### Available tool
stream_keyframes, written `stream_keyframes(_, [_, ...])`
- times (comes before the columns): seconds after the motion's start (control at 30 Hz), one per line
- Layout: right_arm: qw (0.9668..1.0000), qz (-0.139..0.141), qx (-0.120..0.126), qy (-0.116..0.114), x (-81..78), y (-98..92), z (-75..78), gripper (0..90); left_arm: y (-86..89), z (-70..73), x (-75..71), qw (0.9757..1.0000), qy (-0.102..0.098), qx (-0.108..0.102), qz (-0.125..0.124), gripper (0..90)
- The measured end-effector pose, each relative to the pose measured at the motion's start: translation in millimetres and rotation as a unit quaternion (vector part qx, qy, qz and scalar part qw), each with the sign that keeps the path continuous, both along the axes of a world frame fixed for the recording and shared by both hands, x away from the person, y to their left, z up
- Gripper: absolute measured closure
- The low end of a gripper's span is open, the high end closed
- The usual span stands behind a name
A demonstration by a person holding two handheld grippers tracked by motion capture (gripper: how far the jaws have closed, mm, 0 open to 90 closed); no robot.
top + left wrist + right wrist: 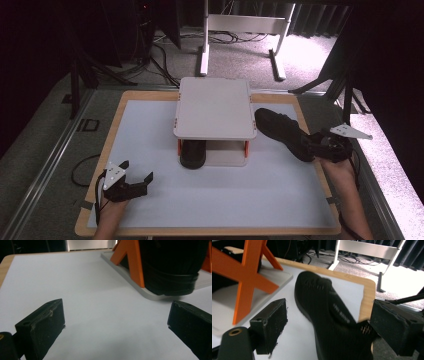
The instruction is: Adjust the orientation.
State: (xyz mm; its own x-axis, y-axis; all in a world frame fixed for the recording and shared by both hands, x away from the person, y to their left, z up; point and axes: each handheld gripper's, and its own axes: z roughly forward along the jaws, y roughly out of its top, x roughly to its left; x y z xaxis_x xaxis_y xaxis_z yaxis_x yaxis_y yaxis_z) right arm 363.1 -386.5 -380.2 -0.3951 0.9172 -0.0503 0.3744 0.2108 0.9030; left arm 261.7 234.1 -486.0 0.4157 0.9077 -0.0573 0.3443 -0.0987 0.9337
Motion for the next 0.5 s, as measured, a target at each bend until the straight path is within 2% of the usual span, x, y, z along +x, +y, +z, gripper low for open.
stream_keyframes(0.17, [0.9998,0.009,0.003,0.015,22.4,3.0,6.7,13.7,0.9,-0.2,-0.5,1.0,-0.001,-0.005,-0.001,1.3])
stream_keyframes(0.33, [0.9989,0.014,-0.012,0.044,45.6,3.9,6.7,14.6,2.3,-0.3,-0.5,0.9999,-0.002,-0.011,-0.004,1.3])
stream_keyframes(0.47, [0.9978,0.011,-0.035,0.055,60.7,2.6,5.1,18.5,2.5,-0.5,-0.2,0.9999,-0.002,-0.012,-0.004,1.3])
stream_keyframes(0.5, [0.9973,0.016,-0.032,0.064,64.8,2.5,4.4,18.6,2.6,-0.4,-0.1,0.9999,-0.002,-0.012,-0.004,1.3])
